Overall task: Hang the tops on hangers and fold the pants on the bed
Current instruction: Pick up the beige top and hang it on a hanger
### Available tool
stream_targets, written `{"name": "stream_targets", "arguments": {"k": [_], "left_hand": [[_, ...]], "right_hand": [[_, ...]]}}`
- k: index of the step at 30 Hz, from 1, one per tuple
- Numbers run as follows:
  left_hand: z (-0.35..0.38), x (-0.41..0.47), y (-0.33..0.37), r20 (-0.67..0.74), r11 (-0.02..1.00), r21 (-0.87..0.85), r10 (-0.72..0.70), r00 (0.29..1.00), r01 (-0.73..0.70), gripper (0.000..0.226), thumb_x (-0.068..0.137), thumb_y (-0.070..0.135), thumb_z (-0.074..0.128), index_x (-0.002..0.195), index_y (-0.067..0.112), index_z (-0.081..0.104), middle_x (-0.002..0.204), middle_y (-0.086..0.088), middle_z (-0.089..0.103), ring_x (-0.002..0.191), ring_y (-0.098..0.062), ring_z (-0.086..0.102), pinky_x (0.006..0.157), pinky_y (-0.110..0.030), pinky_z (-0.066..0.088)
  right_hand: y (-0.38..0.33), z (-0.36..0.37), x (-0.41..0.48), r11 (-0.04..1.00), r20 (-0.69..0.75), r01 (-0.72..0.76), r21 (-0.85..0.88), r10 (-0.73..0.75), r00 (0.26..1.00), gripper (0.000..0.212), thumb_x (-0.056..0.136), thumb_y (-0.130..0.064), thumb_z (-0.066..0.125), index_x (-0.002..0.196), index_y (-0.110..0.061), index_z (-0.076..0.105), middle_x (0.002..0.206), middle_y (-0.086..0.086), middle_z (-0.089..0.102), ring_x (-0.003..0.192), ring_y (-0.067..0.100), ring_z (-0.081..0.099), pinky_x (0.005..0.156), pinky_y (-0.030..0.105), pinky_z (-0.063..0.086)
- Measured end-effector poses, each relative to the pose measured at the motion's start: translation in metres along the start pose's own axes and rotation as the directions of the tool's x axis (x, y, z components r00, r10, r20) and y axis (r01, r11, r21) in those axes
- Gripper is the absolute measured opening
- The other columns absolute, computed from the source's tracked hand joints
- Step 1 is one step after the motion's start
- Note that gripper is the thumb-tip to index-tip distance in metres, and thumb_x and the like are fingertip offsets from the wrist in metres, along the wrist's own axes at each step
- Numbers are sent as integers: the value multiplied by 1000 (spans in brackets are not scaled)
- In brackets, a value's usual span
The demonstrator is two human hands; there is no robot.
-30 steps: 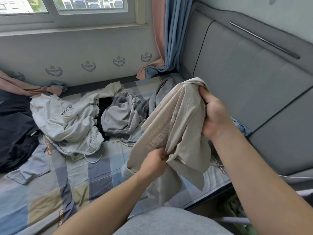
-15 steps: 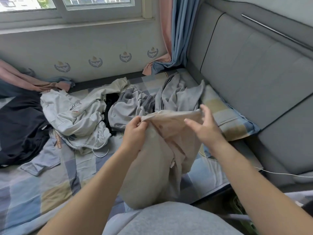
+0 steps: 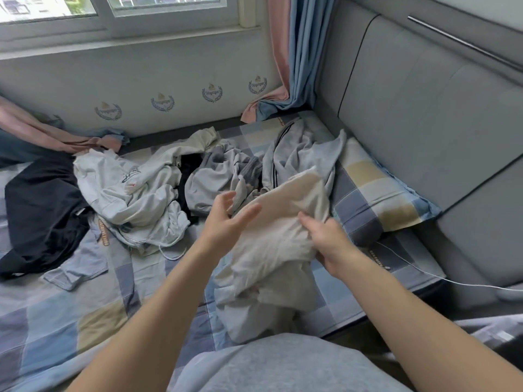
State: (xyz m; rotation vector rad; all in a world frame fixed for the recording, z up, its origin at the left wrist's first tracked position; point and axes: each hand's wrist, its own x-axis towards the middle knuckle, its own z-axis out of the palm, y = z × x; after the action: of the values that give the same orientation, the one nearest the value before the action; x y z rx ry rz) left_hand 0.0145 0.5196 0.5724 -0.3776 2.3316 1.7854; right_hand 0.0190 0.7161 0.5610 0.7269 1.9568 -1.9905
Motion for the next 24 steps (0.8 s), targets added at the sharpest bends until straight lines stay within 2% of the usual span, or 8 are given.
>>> {"name": "stream_targets", "arguments": {"k": [3,6,8,9,11,14,18,24], "left_hand": [[1,-8,-16,202,963,138,-256,946,231,87,74,68,71,144,24,42,139,5,51,115,-11,56,101,-42,45],[1,-12,-37,541,835,284,-546,639,472,105,64,90,58,143,23,44,132,5,59,115,-20,64,93,-48,53],[9,-16,-47,637,809,255,-552,538,529,106,63,88,59,141,18,45,132,1,64,114,-21,67,86,-44,55],[17,-18,-49,652,828,221,-519,553,516,98,62,85,63,135,20,52,128,2,66,110,-18,69,83,-41,56],[41,-23,-52,589,907,63,-371,718,417,65,66,71,75,114,28,65,113,5,73,97,-11,71,74,-32,58],[75,-24,-49,335,961,-154,-168,927,230,21,86,38,76,98,23,67,92,5,75,82,-11,70,67,-24,54],[77,-13,-43,86,967,-243,-64,994,84,13,100,11,56,93,18,63,85,5,67,81,-12,59,68,-22,47],[29,13,-32,-228,943,-332,-80,970,-1,25,106,21,45,82,16,50,75,0,46,68,-13,42,65,-32,39]], "right_hand": [[-19,-5,1,961,-8,-73,267,78,997,34,100,-26,62,124,-3,62,115,17,72,106,35,69,96,53,54],[-28,-4,-1,888,51,-101,450,87,995,35,102,-27,58,128,-4,62,122,18,70,113,34,67,101,52,52],[-32,-1,-4,840,74,-115,530,89,993,36,103,-26,55,130,-3,61,125,18,68,112,33,67,91,46,57],[-34,0,-5,818,77,-121,562,94,993,36,103,-26,54,131,-3,61,123,17,69,106,31,69,79,42,61],[-35,2,-5,776,81,-128,618,99,992,32,104,-24,53,127,-3,61,106,14,74,84,25,73,55,32,58],[-35,3,-4,751,89,-119,649,80,993,27,104,-22,52,115,-1,64,92,15,76,75,25,75,59,33,59],[-33,-7,-2,824,77,-128,552,102,992,30,104,-29,51,106,-3,65,84,13,74,71,24,73,59,34,58],[-23,-35,12,950,-67,-67,304,92,993,23,103,-31,53,90,-14,61,74,5,67,61,16,61,57,29,49]]}}
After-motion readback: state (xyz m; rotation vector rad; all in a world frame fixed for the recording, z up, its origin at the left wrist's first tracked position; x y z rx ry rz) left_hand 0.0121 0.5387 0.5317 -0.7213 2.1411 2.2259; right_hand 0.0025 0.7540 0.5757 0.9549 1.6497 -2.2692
